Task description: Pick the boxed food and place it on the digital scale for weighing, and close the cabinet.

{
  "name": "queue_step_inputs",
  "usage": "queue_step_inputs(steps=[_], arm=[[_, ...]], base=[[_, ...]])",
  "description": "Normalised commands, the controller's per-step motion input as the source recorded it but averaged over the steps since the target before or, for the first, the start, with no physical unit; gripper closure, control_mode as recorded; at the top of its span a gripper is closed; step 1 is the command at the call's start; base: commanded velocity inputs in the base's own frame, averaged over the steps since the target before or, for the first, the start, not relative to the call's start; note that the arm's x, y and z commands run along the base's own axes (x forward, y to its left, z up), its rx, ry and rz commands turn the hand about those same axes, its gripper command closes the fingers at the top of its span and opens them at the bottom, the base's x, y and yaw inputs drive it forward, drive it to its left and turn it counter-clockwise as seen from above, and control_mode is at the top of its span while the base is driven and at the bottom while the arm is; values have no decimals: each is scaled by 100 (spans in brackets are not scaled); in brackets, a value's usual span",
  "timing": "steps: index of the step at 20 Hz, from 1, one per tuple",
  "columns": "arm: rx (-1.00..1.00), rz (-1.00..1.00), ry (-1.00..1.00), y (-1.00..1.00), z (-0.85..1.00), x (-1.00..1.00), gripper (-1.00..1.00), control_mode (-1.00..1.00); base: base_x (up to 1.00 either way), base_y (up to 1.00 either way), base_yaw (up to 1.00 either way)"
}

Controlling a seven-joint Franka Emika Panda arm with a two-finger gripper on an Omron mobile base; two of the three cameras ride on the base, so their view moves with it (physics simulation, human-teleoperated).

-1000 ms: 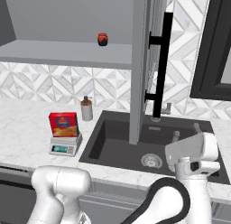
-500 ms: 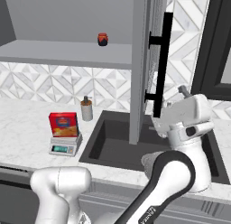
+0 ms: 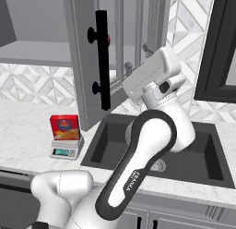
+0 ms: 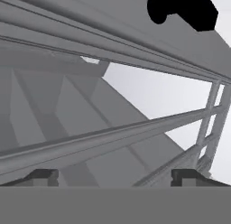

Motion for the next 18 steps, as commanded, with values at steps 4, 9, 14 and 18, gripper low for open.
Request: queue_step_inputs(steps=[4,9,14,18], arm=[[-8,2,-5,100,64,17,-100,-100],[-6,-8,-1,100,-15,89,-100,-100],[-5,-28,0,98,-54,100,-100,-100],[-2,-40,1,67,-32,100,-100,-100]], base=[[0,0,0],[0,0,0],[0,0,0],[0,0,0]])
